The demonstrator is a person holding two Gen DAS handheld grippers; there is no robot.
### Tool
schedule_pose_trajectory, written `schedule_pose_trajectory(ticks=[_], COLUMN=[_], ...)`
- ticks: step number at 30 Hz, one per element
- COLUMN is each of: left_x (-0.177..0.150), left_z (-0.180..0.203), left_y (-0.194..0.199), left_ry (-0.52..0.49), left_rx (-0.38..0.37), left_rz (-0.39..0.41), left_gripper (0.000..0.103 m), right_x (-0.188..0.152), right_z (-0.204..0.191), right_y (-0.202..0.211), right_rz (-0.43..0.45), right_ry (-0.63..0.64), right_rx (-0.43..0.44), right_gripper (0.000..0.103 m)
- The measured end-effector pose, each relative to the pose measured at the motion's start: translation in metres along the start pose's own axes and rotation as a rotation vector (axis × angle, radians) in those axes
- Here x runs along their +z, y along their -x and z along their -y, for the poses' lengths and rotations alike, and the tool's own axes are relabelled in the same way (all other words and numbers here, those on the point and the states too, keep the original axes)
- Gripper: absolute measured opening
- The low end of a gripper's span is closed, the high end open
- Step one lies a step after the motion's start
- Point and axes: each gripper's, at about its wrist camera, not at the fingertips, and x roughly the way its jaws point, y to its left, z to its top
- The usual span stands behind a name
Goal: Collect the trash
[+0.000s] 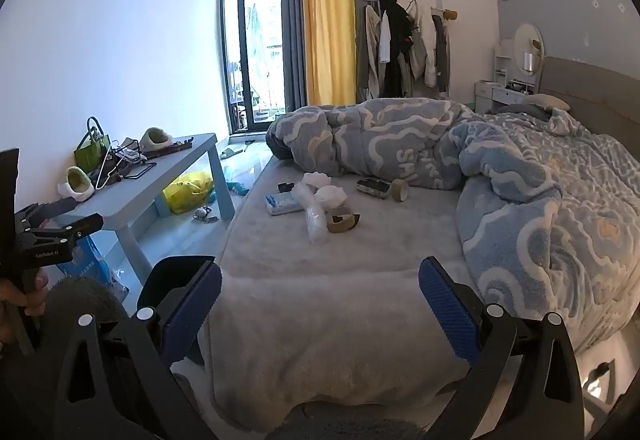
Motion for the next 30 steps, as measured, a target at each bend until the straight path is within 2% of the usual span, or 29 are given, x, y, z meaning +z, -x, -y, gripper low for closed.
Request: schedule_pose_trajectory(ticks=[30], left_x=[-0.0001], left_z=[0.0003], left_y=[0.0], left_ry=[-0.004], left_rx=[0.001], left_rz=[0.0], left_gripper=[0.1], right_x=[-0.0016], right_z=[-0.0001], right_y=[-0.0024], right_rz=[-0.007], right_ry=[0.003], right_rx=[-0.002], right_gripper=[0.1])
